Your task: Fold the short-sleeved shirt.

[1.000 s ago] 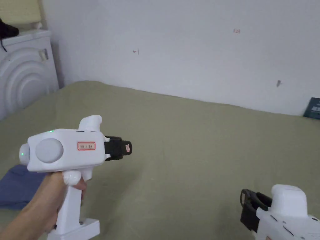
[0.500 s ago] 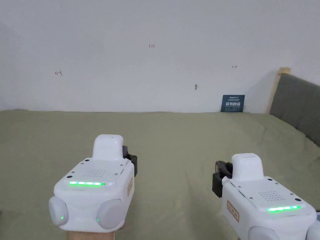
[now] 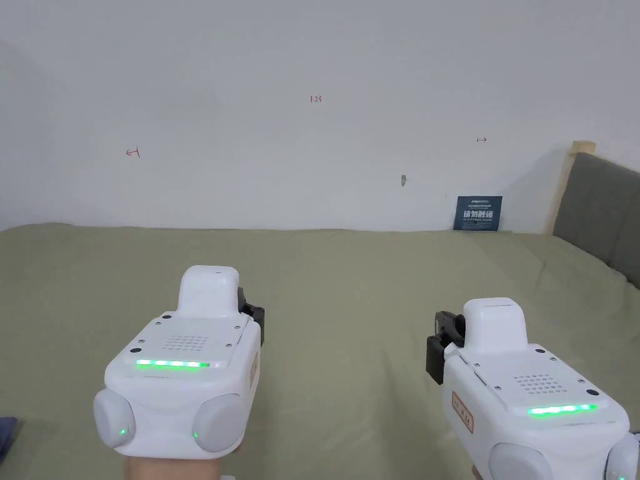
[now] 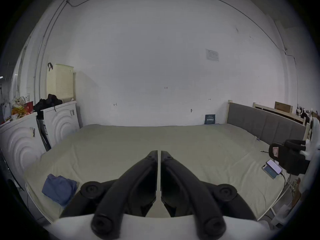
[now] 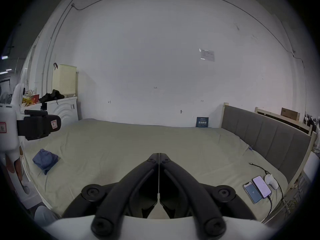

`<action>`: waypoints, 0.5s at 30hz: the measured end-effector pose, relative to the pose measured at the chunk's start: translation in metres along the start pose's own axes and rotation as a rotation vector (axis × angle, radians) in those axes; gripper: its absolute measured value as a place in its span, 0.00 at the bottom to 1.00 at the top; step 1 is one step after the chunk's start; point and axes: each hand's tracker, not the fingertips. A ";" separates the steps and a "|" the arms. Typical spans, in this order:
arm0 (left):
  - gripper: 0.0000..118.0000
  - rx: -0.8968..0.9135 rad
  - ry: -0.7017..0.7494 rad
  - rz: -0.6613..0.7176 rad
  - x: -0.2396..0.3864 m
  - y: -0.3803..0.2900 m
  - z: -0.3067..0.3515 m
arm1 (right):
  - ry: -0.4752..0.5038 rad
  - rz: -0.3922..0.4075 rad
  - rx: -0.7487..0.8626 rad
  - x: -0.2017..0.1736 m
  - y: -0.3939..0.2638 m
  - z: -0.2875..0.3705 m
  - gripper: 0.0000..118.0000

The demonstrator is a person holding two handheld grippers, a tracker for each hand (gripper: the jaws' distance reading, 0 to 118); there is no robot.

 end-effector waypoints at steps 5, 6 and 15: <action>0.05 0.006 0.007 -0.003 0.000 0.000 -0.001 | 0.001 0.005 0.004 -0.002 0.002 -0.003 0.01; 0.05 0.006 0.004 -0.009 0.000 0.001 0.001 | 0.000 0.005 0.004 -0.002 0.002 -0.003 0.01; 1.00 0.006 0.051 0.003 -0.005 -0.008 0.000 | -0.034 0.031 0.035 -0.003 0.005 -0.001 1.00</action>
